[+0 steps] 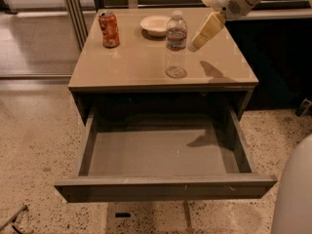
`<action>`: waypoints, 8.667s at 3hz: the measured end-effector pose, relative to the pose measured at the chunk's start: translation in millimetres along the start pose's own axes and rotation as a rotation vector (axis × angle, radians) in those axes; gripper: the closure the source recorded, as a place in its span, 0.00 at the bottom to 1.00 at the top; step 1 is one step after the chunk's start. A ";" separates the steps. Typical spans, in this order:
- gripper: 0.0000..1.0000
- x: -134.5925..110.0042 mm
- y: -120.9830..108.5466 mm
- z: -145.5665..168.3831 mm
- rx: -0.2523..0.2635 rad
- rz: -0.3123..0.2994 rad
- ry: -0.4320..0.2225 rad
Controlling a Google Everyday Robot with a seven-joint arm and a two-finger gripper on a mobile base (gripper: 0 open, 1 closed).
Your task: Place water bottle into top drawer
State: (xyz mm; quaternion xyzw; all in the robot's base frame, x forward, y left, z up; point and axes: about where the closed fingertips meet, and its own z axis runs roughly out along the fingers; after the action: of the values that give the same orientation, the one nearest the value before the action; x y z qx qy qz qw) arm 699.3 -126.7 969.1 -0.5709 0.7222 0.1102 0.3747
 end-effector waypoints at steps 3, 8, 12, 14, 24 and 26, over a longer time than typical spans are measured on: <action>0.00 -8.0 12.4 47.2 -0.088 0.056 -0.059; 0.00 -17.5 13.3 78.6 -0.106 0.063 -0.103; 0.89 -17.5 13.4 78.6 -0.107 0.063 -0.103; 1.00 -36.4 33.2 51.0 -0.154 0.012 -0.122; 1.00 45.6 239.9 39.4 -0.327 -0.033 -0.249; 1.00 90.4 247.4 107.8 -0.352 -0.020 -0.309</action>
Offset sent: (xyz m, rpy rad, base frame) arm 0.0054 0.0362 -0.0340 0.0887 0.1015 0.0286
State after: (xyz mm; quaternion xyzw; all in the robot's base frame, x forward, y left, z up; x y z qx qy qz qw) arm 513.5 -50.3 767.4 -0.6109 0.6202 0.3167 0.3766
